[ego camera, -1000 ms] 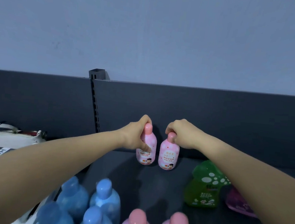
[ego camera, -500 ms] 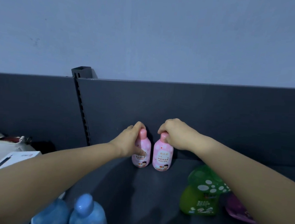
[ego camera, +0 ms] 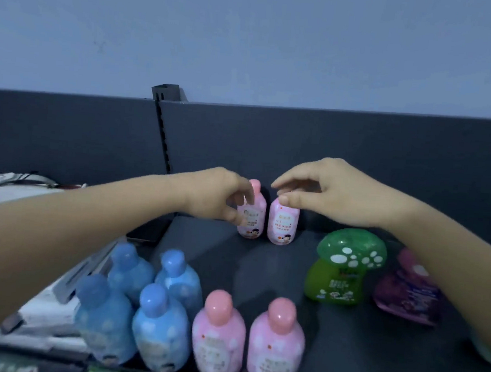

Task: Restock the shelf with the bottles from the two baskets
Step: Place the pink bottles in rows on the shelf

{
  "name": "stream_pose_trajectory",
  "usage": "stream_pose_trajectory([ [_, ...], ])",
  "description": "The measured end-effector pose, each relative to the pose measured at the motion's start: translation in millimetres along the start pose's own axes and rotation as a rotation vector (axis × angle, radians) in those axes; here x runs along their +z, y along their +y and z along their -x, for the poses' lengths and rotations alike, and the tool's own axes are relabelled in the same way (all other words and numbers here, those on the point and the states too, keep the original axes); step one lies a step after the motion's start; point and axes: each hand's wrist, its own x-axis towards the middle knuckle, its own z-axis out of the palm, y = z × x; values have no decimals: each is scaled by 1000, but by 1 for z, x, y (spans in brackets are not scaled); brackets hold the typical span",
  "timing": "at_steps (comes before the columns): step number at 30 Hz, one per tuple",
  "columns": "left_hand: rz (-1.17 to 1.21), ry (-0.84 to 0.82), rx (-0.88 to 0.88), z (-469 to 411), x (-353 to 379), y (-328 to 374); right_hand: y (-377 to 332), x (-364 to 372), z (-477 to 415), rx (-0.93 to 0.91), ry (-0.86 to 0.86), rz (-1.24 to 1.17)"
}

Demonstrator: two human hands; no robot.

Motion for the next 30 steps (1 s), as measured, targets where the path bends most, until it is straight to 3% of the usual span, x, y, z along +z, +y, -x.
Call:
stream_pose_trajectory([
  [8, 292, -79, 129, 87, -12, 51, -19, 34, 52, -39, -216, -171],
  [14, 107, -168, 123, 111, 2, 52, -20, 49, 62, -130, -345, 91],
  [19, 63, -155, 147, 103, 14, 52, -16, 56, 58, -203, -314, 146],
  [24, 41, -130, 158, 88, 2, 43, -12, 44, 46, -143, -298, 171],
  [30, -52, -13, 104, 34, -16, 23, 4, 25, -2, -56, -143, 255],
])
